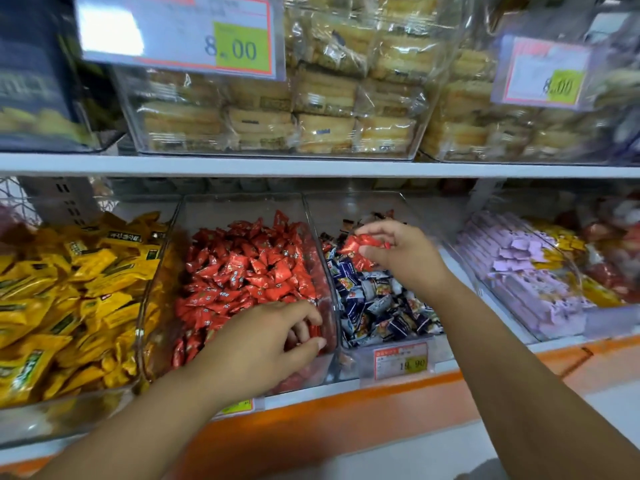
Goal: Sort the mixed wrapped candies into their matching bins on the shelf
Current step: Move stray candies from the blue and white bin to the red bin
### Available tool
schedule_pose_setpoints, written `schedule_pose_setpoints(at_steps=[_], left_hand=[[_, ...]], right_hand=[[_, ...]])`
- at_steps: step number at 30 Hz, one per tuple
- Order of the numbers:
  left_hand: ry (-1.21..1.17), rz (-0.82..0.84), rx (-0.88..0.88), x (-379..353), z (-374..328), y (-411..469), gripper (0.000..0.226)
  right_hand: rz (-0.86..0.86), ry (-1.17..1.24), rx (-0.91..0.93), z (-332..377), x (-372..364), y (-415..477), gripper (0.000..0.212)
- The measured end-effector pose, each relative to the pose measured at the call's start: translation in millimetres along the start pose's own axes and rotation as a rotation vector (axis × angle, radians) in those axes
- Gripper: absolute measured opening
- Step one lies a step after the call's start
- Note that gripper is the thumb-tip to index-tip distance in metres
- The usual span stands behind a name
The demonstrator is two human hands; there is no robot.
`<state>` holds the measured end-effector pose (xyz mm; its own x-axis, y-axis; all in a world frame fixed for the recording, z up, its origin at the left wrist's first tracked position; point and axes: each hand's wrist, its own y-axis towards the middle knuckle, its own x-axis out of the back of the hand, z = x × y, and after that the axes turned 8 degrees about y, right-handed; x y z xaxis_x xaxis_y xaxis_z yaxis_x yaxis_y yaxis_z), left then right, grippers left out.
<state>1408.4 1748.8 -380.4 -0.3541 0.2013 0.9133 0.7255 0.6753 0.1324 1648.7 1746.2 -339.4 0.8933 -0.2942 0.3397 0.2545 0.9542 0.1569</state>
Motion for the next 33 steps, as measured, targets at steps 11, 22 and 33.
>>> schedule_pose_setpoints(at_steps=[11,22,33], left_hand=[[0.013,-0.028,-0.035,-2.7,5.7,-4.5,0.024],[0.018,-0.013,-0.044,-4.3,4.9,-0.5,0.028],[0.016,-0.013,-0.056,-6.0,6.5,-1.1,0.029]], right_hand=[[0.133,-0.043,0.123,46.5,-44.4,11.0,0.029],[0.337,-0.468,-0.037,-35.6,-48.1,57.3,0.05],[0.178,-0.289,-0.042,-15.5,-19.3,34.5,0.017]])
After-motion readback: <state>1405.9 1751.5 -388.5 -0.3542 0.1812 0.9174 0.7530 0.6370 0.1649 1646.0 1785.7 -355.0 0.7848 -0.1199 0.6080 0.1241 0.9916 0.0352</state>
